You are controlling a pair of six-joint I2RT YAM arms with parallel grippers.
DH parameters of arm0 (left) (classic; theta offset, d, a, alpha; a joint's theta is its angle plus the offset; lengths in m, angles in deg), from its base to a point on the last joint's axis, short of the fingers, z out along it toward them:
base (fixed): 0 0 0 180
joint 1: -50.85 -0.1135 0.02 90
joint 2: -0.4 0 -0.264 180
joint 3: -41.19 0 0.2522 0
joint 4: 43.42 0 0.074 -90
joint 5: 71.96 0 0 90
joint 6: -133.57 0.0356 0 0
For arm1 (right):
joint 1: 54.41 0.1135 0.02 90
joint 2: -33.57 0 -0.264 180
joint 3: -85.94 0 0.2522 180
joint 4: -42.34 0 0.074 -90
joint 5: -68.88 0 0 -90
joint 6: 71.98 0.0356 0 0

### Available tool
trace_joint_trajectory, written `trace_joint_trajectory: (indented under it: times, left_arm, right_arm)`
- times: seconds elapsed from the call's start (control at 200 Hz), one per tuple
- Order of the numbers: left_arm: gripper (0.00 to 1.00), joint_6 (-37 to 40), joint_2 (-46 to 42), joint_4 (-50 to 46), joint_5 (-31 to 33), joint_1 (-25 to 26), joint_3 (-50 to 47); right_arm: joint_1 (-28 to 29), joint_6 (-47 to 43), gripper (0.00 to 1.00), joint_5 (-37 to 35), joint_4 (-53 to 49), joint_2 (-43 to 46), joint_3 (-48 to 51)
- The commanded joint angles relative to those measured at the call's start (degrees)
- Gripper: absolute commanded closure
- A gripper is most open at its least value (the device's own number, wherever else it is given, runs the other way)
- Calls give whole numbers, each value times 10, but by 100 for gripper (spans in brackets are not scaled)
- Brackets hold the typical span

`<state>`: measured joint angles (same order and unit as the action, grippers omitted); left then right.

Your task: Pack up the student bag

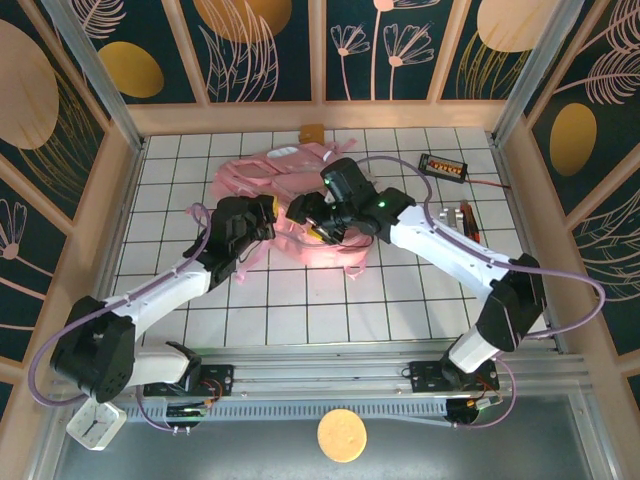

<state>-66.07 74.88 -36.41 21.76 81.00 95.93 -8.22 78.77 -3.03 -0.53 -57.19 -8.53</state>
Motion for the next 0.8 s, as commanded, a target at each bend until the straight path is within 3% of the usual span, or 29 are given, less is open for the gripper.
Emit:
trace_joint_trajectory:
  times: [0.0,0.115,0.245,0.445,0.796]
  left_arm:
    - [100,-6,-3,107,17,6,51]
    - [100,-4,-3,100,28,20,58]
    - [100,-4,1,100,37,35,62]
    - [100,-3,12,103,41,50,70]
    - [100,8,14,97,41,58,68]
  right_arm:
    - [-10,-2,40,19,10,-17,2]
    - [-12,-27,54,-11,-23,-51,-45]
    - [-9,-17,62,-37,-20,-62,-46]
    - [-11,-13,65,-89,-22,-58,-47]
    - [-7,-19,67,-92,-69,-83,-105]
